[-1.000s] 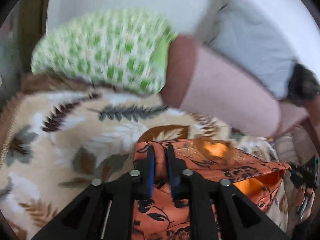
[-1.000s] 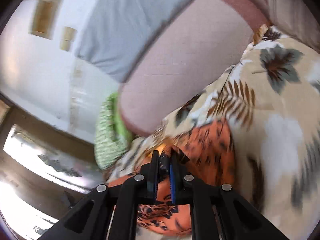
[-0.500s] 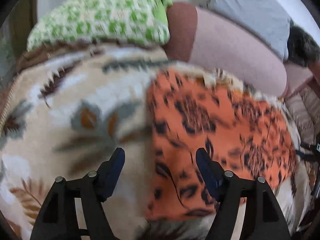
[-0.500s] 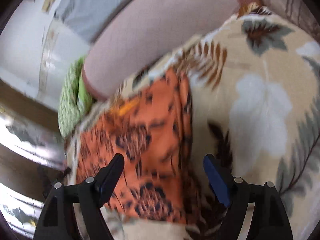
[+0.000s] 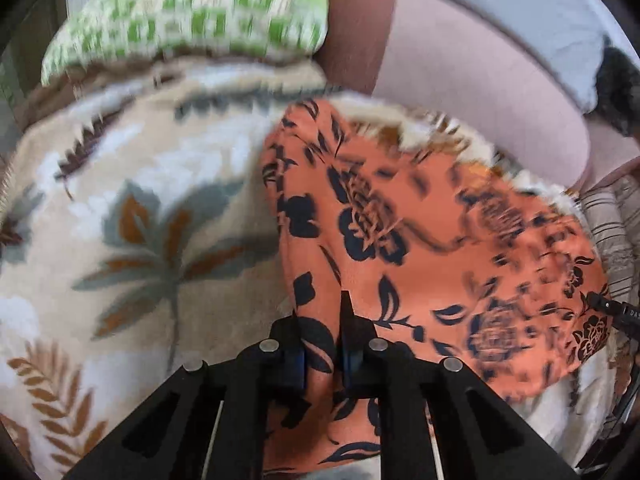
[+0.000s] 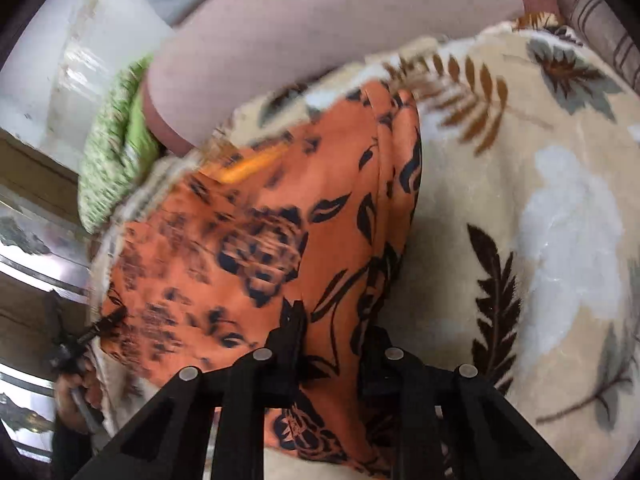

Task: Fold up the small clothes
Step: 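Fold the hem toward the neckline with both tools and release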

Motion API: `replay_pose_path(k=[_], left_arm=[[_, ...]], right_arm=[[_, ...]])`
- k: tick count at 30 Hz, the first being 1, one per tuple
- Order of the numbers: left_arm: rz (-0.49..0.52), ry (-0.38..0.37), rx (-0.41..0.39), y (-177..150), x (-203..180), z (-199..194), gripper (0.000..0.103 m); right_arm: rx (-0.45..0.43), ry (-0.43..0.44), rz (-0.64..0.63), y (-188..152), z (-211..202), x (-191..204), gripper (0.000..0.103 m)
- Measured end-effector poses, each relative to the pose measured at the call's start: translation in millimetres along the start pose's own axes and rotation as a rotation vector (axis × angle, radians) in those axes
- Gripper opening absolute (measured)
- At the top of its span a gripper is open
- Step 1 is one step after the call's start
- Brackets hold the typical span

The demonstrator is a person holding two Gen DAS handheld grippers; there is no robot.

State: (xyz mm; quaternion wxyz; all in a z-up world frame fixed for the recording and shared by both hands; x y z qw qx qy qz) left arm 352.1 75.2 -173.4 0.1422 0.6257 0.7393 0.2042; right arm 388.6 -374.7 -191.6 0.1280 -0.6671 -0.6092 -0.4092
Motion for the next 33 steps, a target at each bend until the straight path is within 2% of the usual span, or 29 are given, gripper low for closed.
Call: replay_pose_path(k=[3,6,9,11,13,14,15,16,17,18,19,21,23,25,27,29,30,32,33], left_arm=[[-0.001,-0.031,-0.073,2,2,-52,0.013],[-0.011,-0.066,-0.126,-12,13,-104,0.013],[-0.015,-0.089,-0.125,-61,25,-137,0.013],[-0.02,-0.088,-0.072,-104,33,-131,0.014],[-0.028,-0.084,0.033,-156,38,-103,0.016],[-0.021,-0.069,0.07,-173,39,-89,0.016],[-0.015,-0.032,0.088,-186,41,-74,0.018],[-0.003,0.022,0.049,-197,44,-63,0.033],[-0.008,0.021,0.005,-199,46,-64,0.035],[-0.02,0.022,-0.026,-197,47,-68,0.039],[-0.03,0.043,-0.044,-192,49,-75,0.045],[-0.046,0.051,-0.108,-175,53,-94,0.051],[-0.036,0.048,-0.198,-155,53,-115,0.069],[-0.013,0.071,-0.251,-139,54,-120,0.075],[0.02,0.081,-0.229,-128,52,-103,0.075],[0.03,0.089,-0.165,-124,47,-81,0.075],[0.027,0.085,-0.153,-122,46,-74,0.075],[0.018,0.082,-0.144,-122,44,-70,0.075],[0.018,0.077,-0.146,-121,42,-69,0.075]], right_arm=[[-0.029,0.037,-0.037,0,-33,35,0.02],[-0.057,0.062,-0.06,-19,-70,60,0.02],[-0.061,0.085,-0.052,-67,-102,64,0.02],[-0.022,0.085,-0.006,-110,-101,53,0.02],[0.046,0.09,0.07,-163,-92,23,0.024],[0.074,0.07,0.102,-183,-85,8,0.024],[0.099,0.01,0.136,-202,-78,-9,0.028],[0.104,-0.046,0.143,-214,-73,-20,0.039],[0.056,-0.028,0.124,-215,-76,-20,0.046],[0.02,-0.031,0.125,-212,-82,-18,0.068],[-0.022,-0.038,0.122,-206,-90,-14,0.073],[-0.095,-0.032,0.061,-187,-106,0,0.073],[-0.126,-0.07,0.001,-171,-114,12,0.073],[-0.131,-0.085,-0.06,-153,-110,22,0.073],[-0.108,-0.132,-0.1,-137,-97,24,0.072],[-0.075,-0.217,-0.166,-122,-77,24,0.072],[-0.033,-0.263,-0.183,-117,-63,20,0.07],[0.024,-0.29,-0.182,-119,-49,11,0.067],[0.053,-0.306,-0.203,-121,-43,7,0.061]])
Point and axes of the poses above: each gripper's, at about its wrist camera, not at the fingertips, and z roughly the way its jaws point, x to its left, y to its top, the point moved 6 cm from there along z, roughly the way its jaws point, and after that the axes turned 15 degrees about y, right-handed, at the moved point
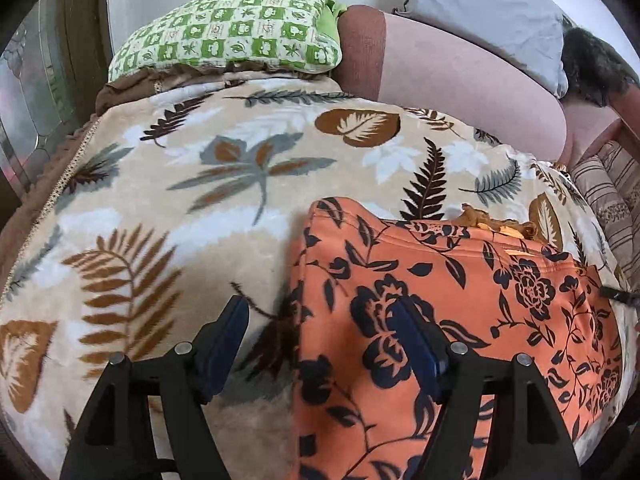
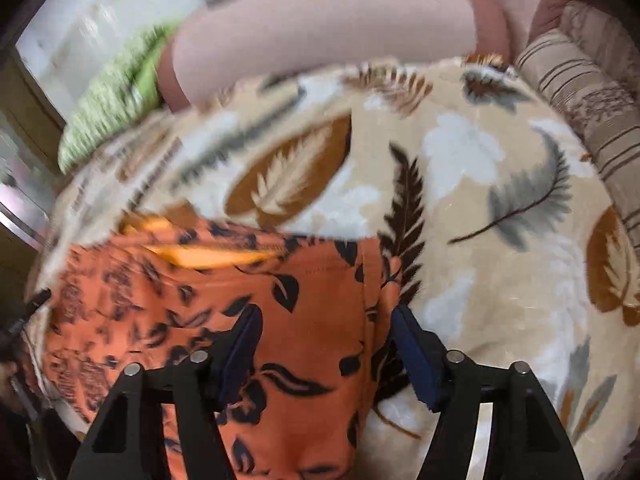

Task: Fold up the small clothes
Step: 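Fold the hem toward the neckline with both tools and release, then press the folded orange blouse flat with both tools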

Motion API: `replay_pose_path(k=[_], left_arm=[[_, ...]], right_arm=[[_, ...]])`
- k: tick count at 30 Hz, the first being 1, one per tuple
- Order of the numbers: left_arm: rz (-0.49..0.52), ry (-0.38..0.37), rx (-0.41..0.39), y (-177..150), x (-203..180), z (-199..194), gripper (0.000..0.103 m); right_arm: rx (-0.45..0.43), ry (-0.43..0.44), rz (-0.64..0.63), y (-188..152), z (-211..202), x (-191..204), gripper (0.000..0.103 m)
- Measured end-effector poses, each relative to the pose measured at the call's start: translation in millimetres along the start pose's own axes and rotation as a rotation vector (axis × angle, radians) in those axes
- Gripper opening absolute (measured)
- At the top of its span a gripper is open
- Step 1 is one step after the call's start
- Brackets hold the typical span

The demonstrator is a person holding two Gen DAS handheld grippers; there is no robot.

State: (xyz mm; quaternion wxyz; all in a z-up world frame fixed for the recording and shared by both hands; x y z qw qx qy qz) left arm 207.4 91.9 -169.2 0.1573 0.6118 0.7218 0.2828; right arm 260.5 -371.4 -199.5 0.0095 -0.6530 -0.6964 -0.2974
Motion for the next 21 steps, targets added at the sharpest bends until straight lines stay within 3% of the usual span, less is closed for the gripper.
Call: replay_pose_path(k=[4,6,9,12,14,15,17,18,21], left_arm=[[0.051,0.021,0.0,-4,-14,13,0.075],[0.062,0.038,0.011,-6,-16,19,0.075],[0.08,0.07,0.058,-13,-16,36,0.075],[0.046,0.061,0.079,-17,-12,46,0.077],[0.037,0.058,0.074,-14,-10,41,0.077],[0.037,0.063,0.064,-12,-8,38,0.077],[0.025,0.065,0.03,-7,-4,28,0.077],[0.014,0.063,0.017,-4,-2,24,0.077],[-0.009,0.008,-0.04,7,-4,7,0.077]], right_arm=[[0.042,-0.038,-0.031,1,14,3,0.02],[0.011,-0.075,-0.064,7,4,9,0.011],[-0.067,-0.125,-0.045,16,-19,2,0.008],[-0.042,-0.213,0.082,6,-11,-41,0.008],[-0.012,-0.218,0.153,-5,-8,-61,0.009],[-0.043,-0.183,0.178,-7,-15,-63,0.01],[-0.114,-0.166,0.182,-2,-33,-59,0.015],[-0.152,-0.146,0.18,2,-43,-54,0.025],[-0.207,-0.046,0.141,15,-60,-27,0.091]])
Point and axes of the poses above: each gripper's, at about its wrist camera, not at the fingertips, and z roughly the way its jaws point, x to its left, y to its top, the point moved 6 cm from there along z, roughly the way its jaws point, and after that the axes turned 15 degrees about y, right-handed, at the moved point
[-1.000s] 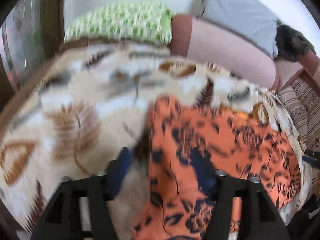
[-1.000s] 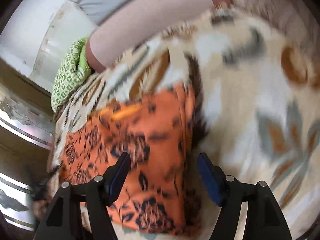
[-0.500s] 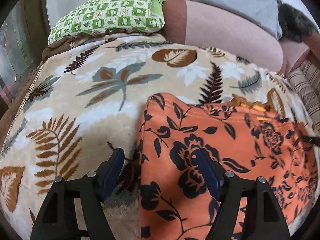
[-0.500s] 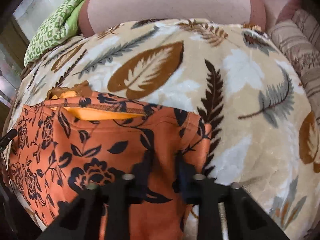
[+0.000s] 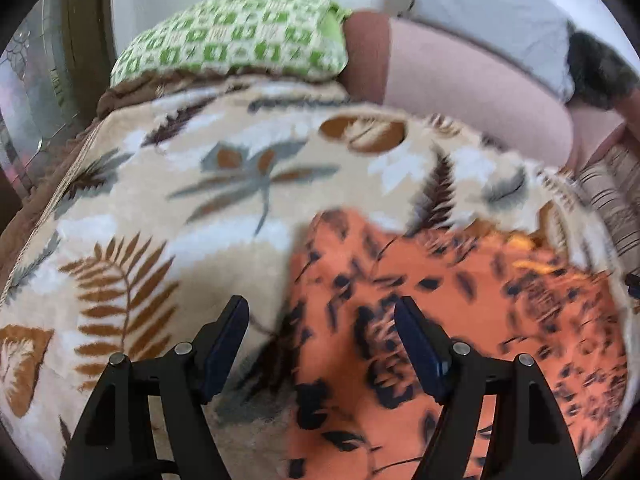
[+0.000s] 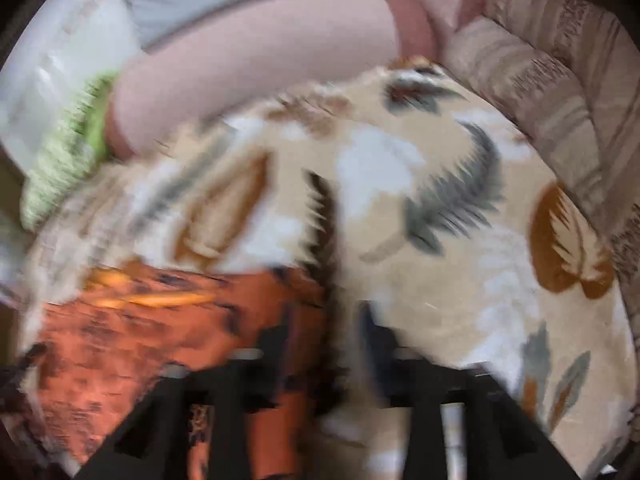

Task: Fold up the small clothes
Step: 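Press the folded orange blouse flat with both tools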

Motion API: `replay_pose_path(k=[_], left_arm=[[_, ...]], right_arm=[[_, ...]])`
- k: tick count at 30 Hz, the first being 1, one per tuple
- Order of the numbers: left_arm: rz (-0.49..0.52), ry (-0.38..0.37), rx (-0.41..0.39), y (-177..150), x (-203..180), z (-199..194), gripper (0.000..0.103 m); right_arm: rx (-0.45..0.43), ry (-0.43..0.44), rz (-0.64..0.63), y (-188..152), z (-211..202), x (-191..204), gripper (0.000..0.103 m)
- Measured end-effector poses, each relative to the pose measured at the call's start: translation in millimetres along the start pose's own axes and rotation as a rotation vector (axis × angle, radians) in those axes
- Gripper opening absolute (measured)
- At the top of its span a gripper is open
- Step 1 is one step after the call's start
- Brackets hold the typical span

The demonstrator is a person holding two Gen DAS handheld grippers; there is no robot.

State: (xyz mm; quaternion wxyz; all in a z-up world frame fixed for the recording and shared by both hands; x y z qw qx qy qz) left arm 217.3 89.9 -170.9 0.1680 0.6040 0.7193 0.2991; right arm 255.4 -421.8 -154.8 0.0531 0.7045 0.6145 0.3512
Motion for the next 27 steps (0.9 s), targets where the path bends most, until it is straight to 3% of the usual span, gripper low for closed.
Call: replay_pose_path(k=[3,4,6,8,9,10,11,13,18,20,21,22,23,27], left_arm=[[0.085,0.029,-0.009,7,-11,10,0.077],[0.098,0.036,0.037,6,-12,25,0.074],[0.11,0.015,0.122,2,-11,46,0.056],[0.123,-0.027,0.148,7,-12,54,0.053],[0.148,-0.026,0.134,11,-12,52,0.051],[0.198,-0.027,0.112,17,-15,49,0.047],[0.219,-0.025,0.104,19,-16,49,0.034],[0.252,-0.003,0.125,22,-15,54,0.012],[0.124,-0.013,0.167,19,7,69,0.008],[0.089,-0.015,0.169,15,11,68,0.008],[0.078,-0.015,0.176,15,12,69,0.008],[0.072,-0.016,0.178,14,15,69,0.008],[0.057,-0.01,0.182,15,18,69,0.008],[0.028,-0.026,0.199,14,23,70,0.008]], right_arm=[[0.037,0.013,-0.093,4,14,21,0.091],[0.073,-0.01,-0.12,2,26,23,0.09],[0.137,-0.031,-0.141,-4,48,18,0.089],[0.189,-0.03,-0.167,-14,61,14,0.055],[0.21,-0.026,-0.163,-17,65,11,0.03],[0.205,-0.023,-0.167,-17,68,11,0.029],[0.208,-0.027,-0.182,-18,68,12,0.029],[0.199,-0.052,-0.2,-15,64,12,0.017],[0.154,-0.061,-0.055,-13,60,-27,0.017],[0.112,-0.052,-0.015,-12,54,-33,0.03],[0.093,-0.057,0.007,-12,50,-36,0.05],[0.07,-0.023,0.042,-11,45,-40,0.064],[0.053,0.031,0.075,-10,41,-42,0.064],[0.003,0.103,0.118,-2,18,-42,0.065]])
Point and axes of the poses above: each gripper's, at about its wrist camera, not at the fingertips, and z roughly the way its jaws point, x to its left, y to its top, the point moved 6 cm from there along z, roughly the way its jaws point, and after that the axes turned 15 degrees about y, right-handed, at the moved point
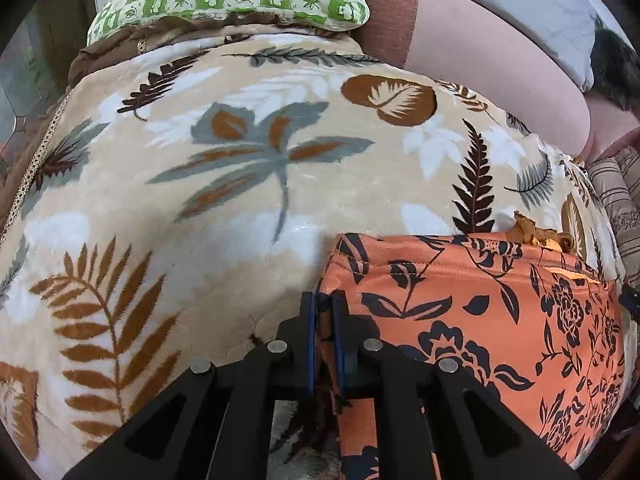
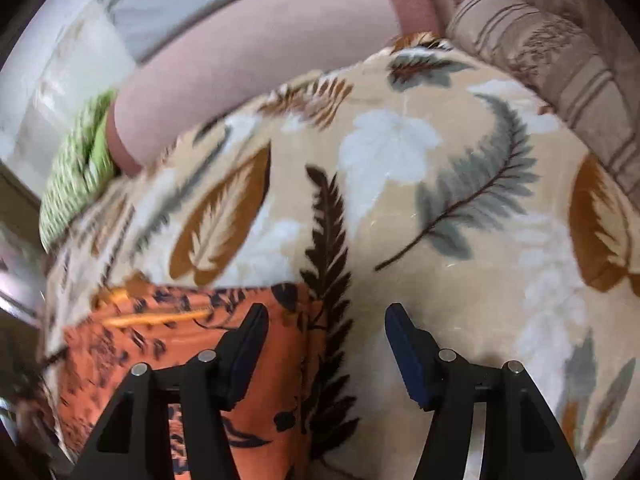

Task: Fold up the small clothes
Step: 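Press the folded orange blouse flat with both tools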

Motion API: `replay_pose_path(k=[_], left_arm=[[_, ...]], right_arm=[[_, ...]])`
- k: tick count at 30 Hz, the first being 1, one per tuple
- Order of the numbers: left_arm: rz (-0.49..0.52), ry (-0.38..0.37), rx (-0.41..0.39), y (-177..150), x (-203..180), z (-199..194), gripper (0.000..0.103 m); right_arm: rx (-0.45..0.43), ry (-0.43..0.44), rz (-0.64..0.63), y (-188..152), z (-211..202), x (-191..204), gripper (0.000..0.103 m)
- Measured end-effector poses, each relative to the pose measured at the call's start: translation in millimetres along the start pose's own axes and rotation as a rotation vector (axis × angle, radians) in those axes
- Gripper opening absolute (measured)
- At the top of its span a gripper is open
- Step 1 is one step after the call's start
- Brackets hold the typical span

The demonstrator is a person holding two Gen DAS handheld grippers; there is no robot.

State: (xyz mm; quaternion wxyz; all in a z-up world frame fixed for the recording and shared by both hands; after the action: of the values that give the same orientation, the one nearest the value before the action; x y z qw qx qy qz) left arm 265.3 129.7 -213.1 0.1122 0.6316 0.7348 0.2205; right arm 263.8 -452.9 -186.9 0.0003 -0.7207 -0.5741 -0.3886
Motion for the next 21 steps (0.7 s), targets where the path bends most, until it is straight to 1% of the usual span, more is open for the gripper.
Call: replay_pose_path(k=[1,2,3,4,5,6,7,9,10,11,12,13,14,15,16,17,18,19,20,21], left_arm=[[0.005,0.006,-0.003,0,-1,0,0.008],[0.007,0.012,-0.005,0,-2,1,0.008],[0.008,0.018,-0.007,0,-2,1,0.008],[0.004,0.024,-0.01,-1,-3,2,0.008],[-0.001,0.026,-0.009,-1,-2,3,0.009],[-0.006,0.029,-0.008,-1,-2,4,0.009],[-0.012,0.031,-0.006,-1,-1,6,0.012],[-0.043,0.041,0.005,0,3,7,0.022],[-0.062,0.056,0.001,1,8,4,0.031],[-0.07,0.062,-0.009,1,10,0,0.038],[-0.075,0.066,-0.025,1,12,-6,0.04],[-0.077,0.079,-0.067,0,14,-19,0.04],[-0.071,0.095,-0.094,-2,15,-28,0.041],[-0.063,0.109,-0.121,-4,15,-38,0.041],[-0.051,0.103,-0.151,-9,14,-49,0.041],[-0.037,0.088,-0.173,-15,9,-61,0.041],[-0.027,0.077,-0.186,-19,6,-69,0.041],[-0.015,0.061,-0.207,-28,-1,-81,0.042],[-0.006,0.048,-0.215,-35,-7,-89,0.047],[0.004,0.035,-0.217,-41,-13,-93,0.052]], right_arm=[[0.012,0.02,-0.002,-1,0,4,0.069],[0.033,0.047,-0.005,-4,2,9,0.07],[0.065,0.079,-0.014,-8,8,13,0.07],[0.095,0.091,-0.022,-12,15,17,0.07],[0.132,0.087,-0.024,-16,23,15,0.068],[0.182,0.033,-0.012,-21,36,7,0.029],[0.185,0.0,0.003,-21,41,-2,0.021],[0.146,0.002,0.071,-17,39,-9,0.019],[0.141,-0.02,0.052,-17,37,-5,0.024],[0.143,-0.046,0.027,-17,35,-1,0.026],[0.146,-0.091,-0.009,-16,30,6,0.029],[0.129,-0.121,-0.04,-17,23,13,0.031],[0.095,-0.15,-0.078,-14,13,22,0.032],[0.071,-0.164,-0.095,-12,6,28,0.034],[0.041,-0.165,-0.111,-10,-3,38,0.034],[0.027,-0.122,-0.128,-8,-7,50,0.035],[0.04,-0.063,-0.154,-10,-6,69,0.042],[0.067,-0.021,-0.181,-14,0,84,0.065],[0.099,0.027,-0.211,-18,6,100,0.073],[0.148,0.1,-0.264,-26,17,124,0.074]])
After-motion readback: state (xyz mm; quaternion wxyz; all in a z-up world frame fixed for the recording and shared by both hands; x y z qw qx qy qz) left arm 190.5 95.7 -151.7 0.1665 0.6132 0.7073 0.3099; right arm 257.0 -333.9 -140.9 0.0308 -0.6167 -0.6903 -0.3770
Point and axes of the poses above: each gripper's, at about its wrist camera, not at the fingertips, and z roughly the way its jaws point, x to its left, y to its top, the point moved 6 cm from there along z, roughly the way its jaws point, and after that the axes turned 15 degrees about y, right-handed, at the moved point
